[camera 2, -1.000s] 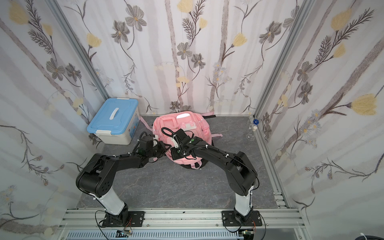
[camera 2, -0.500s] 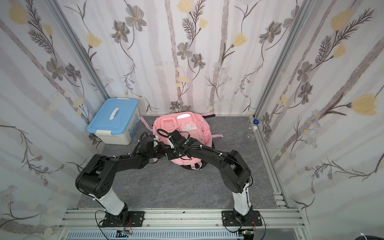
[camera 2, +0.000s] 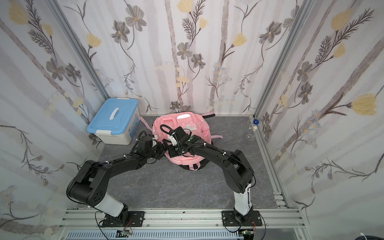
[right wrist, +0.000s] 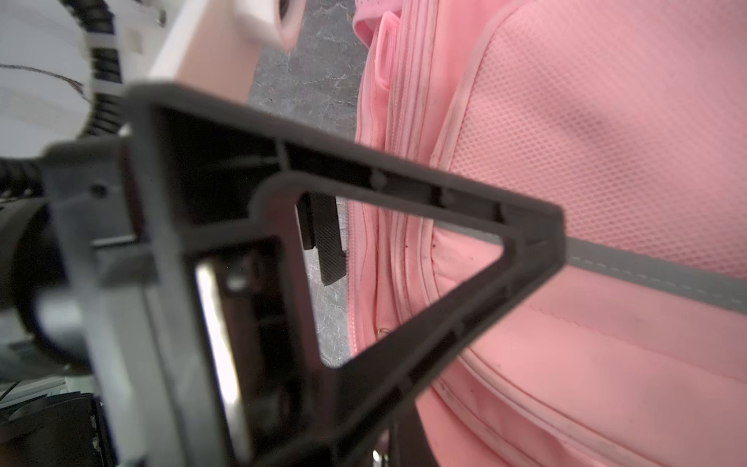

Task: Zip up the backpack
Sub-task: Zip the zipper on the backpack.

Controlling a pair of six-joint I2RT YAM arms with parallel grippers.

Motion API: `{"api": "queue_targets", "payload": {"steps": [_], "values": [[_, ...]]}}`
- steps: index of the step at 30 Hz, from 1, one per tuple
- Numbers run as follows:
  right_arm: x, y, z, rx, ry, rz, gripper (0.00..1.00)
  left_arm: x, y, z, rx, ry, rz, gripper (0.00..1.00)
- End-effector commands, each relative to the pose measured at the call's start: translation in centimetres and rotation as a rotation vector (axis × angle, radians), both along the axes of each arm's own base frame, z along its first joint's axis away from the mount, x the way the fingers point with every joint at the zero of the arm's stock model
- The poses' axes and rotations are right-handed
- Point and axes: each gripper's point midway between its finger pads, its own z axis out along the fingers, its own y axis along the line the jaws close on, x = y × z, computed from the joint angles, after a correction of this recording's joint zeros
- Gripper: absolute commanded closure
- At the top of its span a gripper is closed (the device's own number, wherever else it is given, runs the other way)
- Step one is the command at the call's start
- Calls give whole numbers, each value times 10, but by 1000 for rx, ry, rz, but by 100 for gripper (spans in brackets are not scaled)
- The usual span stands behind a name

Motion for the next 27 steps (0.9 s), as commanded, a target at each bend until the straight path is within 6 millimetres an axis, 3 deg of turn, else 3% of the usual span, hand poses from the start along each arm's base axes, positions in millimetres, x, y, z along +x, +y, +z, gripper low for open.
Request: {"api": "queue_targets", "payload": {"steps": [1,7,12,16,21,27], "values": [[-5,-10,4,-6,-10,33,100,3,10,-1,38,3,11,0],[-6,-47,1,-56,-2,-1,100,16,25,2,33,-7,50,0],[-6,-80,-1,-100,-4,-42,100,27,24,11,29,-31,53,0],[-6,-101,-6,-140,2,-70,100,34,17,4,0,-29,43,0],[-5,-115,-13,-148,18,-99,100,38,7,-3,-14,-36,20,0],[-5,-112,-13,-115,32,-97,100,45,-5,-6,-60,-71,-10,0]]}}
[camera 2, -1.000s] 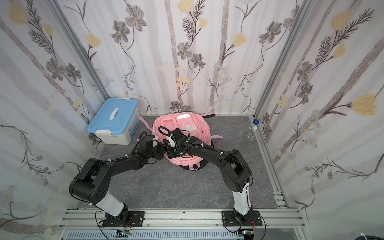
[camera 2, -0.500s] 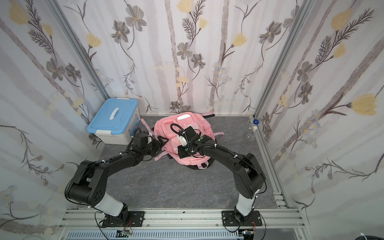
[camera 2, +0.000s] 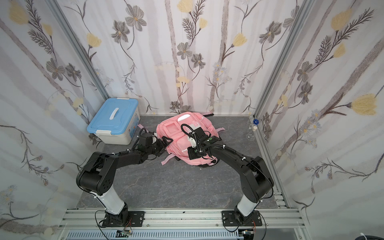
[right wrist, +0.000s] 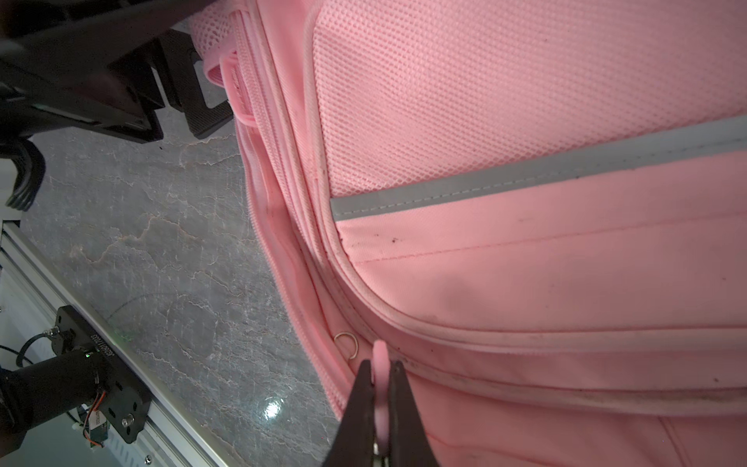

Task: Zip up the backpack
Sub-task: Zip the zipper on the backpack.

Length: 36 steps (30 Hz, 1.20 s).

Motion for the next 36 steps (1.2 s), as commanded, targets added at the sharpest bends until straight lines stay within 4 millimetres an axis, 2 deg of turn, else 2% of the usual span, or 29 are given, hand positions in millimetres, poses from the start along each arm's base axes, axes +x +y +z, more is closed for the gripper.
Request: {"api": "queue_targets", "payload": {"steps": [1,9,14,17,22,24,26,27,30,36], "values": [[2,5,7,38,-16,1,100,11,-11,17,-59,-85,-24,1],[3,1,3,58,4,-16,100,15,-21,11,-106,-116,-63,16],[2,0,1,83,25,-17,100,16,-31,6,-153,-143,-103,20],[3,-1,2,87,32,-18,100,18,-36,3,-184,-164,-124,27],[3,-1,4,93,32,-15,100,21,-40,5,-198,-191,-141,55],[4,-2,3,89,31,-21,100,20,-40,6,-197,-195,-140,78],[6,-4,1,85,32,-26,100,19,-39,5,-182,-200,-135,96],[6,-4,0,84,32,-29,100,18,-37,5,-173,-204,-130,100],[9,-6,-2,77,30,-37,100,15,-34,9,-168,-213,-118,100],[11,5,7,88,5,-19,100,-1,-39,14,-140,-196,-111,100]]}}
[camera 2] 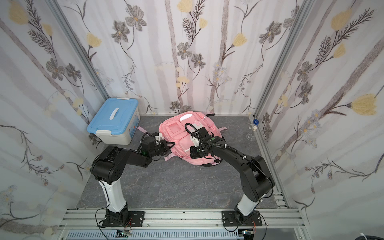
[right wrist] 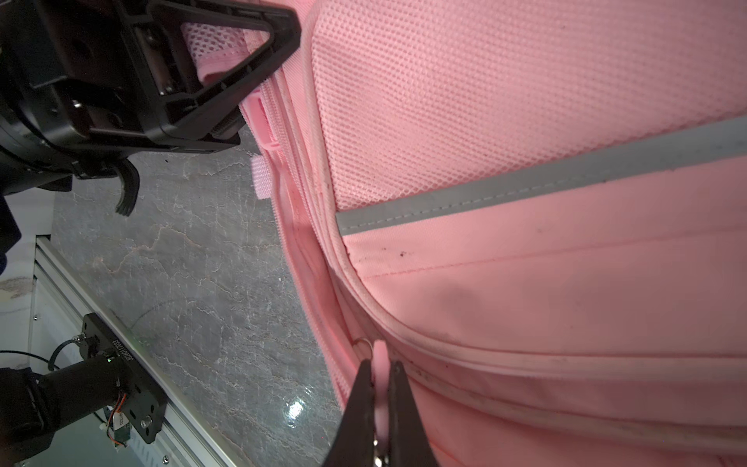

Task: Zip up the backpack
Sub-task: Zip the zipper on the backpack.

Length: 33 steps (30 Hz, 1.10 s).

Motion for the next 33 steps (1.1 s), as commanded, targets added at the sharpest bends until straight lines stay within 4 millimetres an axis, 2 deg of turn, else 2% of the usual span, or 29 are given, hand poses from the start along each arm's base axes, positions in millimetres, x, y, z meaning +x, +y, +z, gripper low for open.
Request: {"api": "queue_targets", "payload": {"steps": [1,12,33], "values": [[3,13,12,30,-34,17,100,-7,-8,17,10,-55,-29,100],[-5,36,7,10,-50,46,100,-14,-17,26,15,-53,-44,100],[14,92,10,129,-115,47,100,-17,-19,28,8,-41,-48,100]]}}
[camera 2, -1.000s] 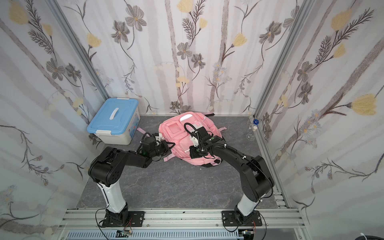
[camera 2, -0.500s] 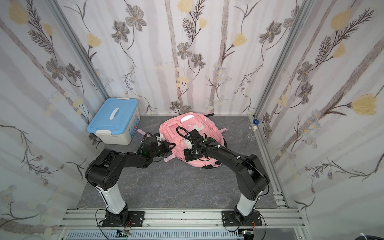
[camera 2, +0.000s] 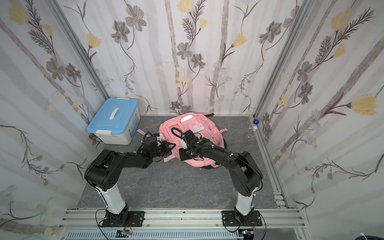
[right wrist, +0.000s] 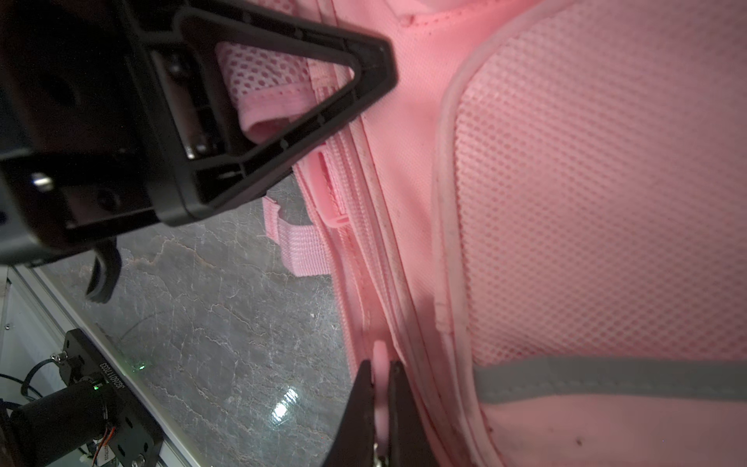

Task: Zip up the backpack
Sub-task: Zip the zipper on the backpack.

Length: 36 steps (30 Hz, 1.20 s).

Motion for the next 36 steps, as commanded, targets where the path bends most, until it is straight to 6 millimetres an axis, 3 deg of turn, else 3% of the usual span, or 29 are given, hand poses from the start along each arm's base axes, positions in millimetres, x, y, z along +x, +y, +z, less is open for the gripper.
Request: {"api": "queue_targets", "payload": {"steps": [1,11,21,30,36], "values": [[18,31,25,154,-88,9,100,-4,-12,21,-48,-64,-61,100],[32,51,33,289,-149,-20,100,-4,-13,24,-64,-62,-63,100],[25,68,60,461,-193,28,100,-3,-13,20,-64,-53,-62,100],[15,41,50,231,-177,30,100,-1,-10,17,-60,-41,-51,100],[11,57,53,262,-154,61,100,0,-11,16,-76,-38,-49,100]]}}
